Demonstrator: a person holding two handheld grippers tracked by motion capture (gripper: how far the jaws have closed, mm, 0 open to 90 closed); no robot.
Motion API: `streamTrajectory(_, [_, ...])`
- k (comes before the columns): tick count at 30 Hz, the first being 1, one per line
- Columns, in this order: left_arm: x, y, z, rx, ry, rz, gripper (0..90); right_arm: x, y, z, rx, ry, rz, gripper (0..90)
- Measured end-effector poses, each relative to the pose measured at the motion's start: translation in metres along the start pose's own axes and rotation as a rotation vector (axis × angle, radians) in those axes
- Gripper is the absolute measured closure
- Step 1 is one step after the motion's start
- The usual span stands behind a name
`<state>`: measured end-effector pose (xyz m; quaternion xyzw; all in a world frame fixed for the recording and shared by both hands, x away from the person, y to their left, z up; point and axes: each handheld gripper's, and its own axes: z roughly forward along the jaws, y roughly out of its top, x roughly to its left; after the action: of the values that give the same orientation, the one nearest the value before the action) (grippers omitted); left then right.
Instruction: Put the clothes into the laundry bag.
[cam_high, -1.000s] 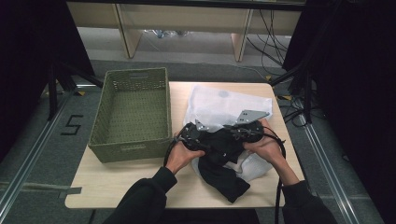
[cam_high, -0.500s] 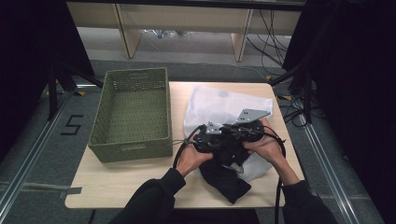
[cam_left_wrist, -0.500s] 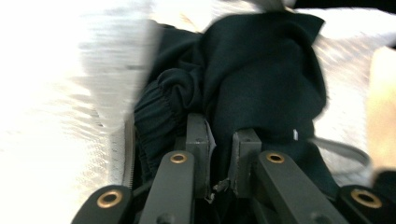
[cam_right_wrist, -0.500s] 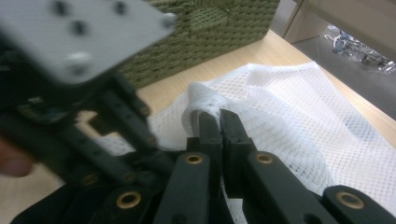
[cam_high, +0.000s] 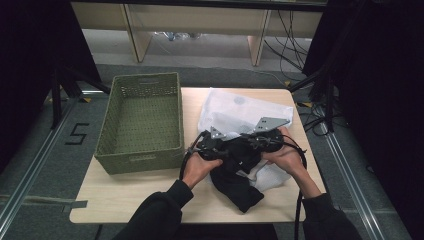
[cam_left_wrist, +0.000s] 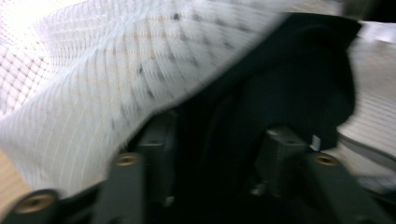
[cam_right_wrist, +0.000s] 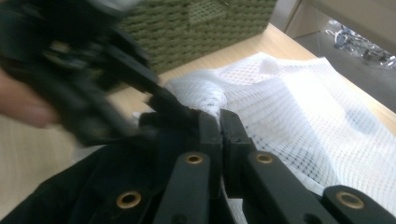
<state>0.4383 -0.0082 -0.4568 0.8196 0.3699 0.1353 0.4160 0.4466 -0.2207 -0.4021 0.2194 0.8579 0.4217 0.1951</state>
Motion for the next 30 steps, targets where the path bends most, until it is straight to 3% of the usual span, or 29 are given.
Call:
streamTrajectory(2, [-0.006, 0.000, -0.010, 0.009, -0.009, 0.004, 38.2, -0.003, -0.001, -0.001, 0.006, 0.001, 0.015, 89.8])
streamTrajectory(4, [-0.014, -0.002, -0.023, 0.006, -0.048, 0.016, 35.0, -0.004, -0.002, -0.002, 0.002, -0.006, 0.013, 89.7])
streamTrajectory(8, [-0.036, -0.014, -0.042, 0.037, -0.128, 0.107, 30.2, -0.004, -0.002, -0.002, 0.001, -0.010, 0.017, 89.6])
streamTrajectory(9, [-0.040, -0.017, -0.043, 0.055, -0.165, 0.117, 29.9, -0.003, -0.002, -0.002, 0.007, -0.005, 0.018, 89.6])
streamTrajectory(11, [-0.052, -0.026, -0.040, 0.083, -0.237, 0.104, 28.0, -0.002, -0.001, -0.001, 0.004, -0.007, 0.004, 89.5])
streamTrajectory(12, [-0.059, -0.032, -0.037, 0.096, -0.248, 0.143, 27.0, -0.002, -0.001, -0.001, 0.006, -0.005, 0.005, 89.5])
streamTrajectory(13, [-0.062, -0.035, -0.034, 0.111, -0.250, 0.169, 26.7, -0.001, -0.001, -0.001, 0.012, -0.003, 0.014, 89.5])
streamTrajectory(14, [-0.064, -0.038, -0.029, 0.158, -0.256, 0.243, 25.7, -0.002, 0.000, -0.001, 0.008, -0.001, 0.000, 89.5])
streamTrajectory(16, [-0.067, -0.042, -0.019, 0.189, -0.265, 0.263, 22.1, -0.001, 0.000, 0.000, 0.013, 0.002, 0.005, 89.4])
streamTrajectory(18, [-0.066, -0.044, -0.010, 0.207, -0.252, 0.281, 24.2, 0.001, -0.001, 0.000, 0.017, 0.006, 0.019, 89.3])
streamTrajectory(20, [-0.064, -0.044, -0.004, 0.224, -0.269, 0.311, 47.7, -0.001, -0.001, 0.002, 0.013, 0.000, 0.003, 89.3])
streamTrajectory(21, [-0.064, -0.042, -0.003, 0.210, -0.280, 0.295, 63.4, -0.001, -0.001, 0.002, 0.012, 0.004, -0.003, 89.3])
streamTrajectory(23, [-0.061, -0.034, -0.005, 0.192, -0.288, 0.287, 80.2, -0.001, -0.001, 0.002, 0.011, 0.003, -0.005, 89.3])
streamTrajectory(26, [-0.053, -0.011, -0.018, 0.135, -0.243, 0.285, 87.4, -0.002, -0.001, 0.000, 0.007, -0.006, 0.005, 89.4])
streamTrajectory(27, [-0.054, -0.006, -0.019, 0.085, -0.225, 0.244, 87.7, -0.002, -0.001, -0.001, 0.007, -0.006, 0.007, 89.5])
streamTrajectory(29, [-0.047, 0.007, -0.023, 0.044, -0.159, 0.242, 87.7, -0.002, 0.000, -0.002, 0.012, 0.010, 0.013, 89.5])
streamTrajectory(30, [-0.042, 0.013, -0.022, 0.035, -0.124, 0.231, 87.8, -0.002, 0.000, -0.003, 0.004, -0.006, 0.008, 89.6])
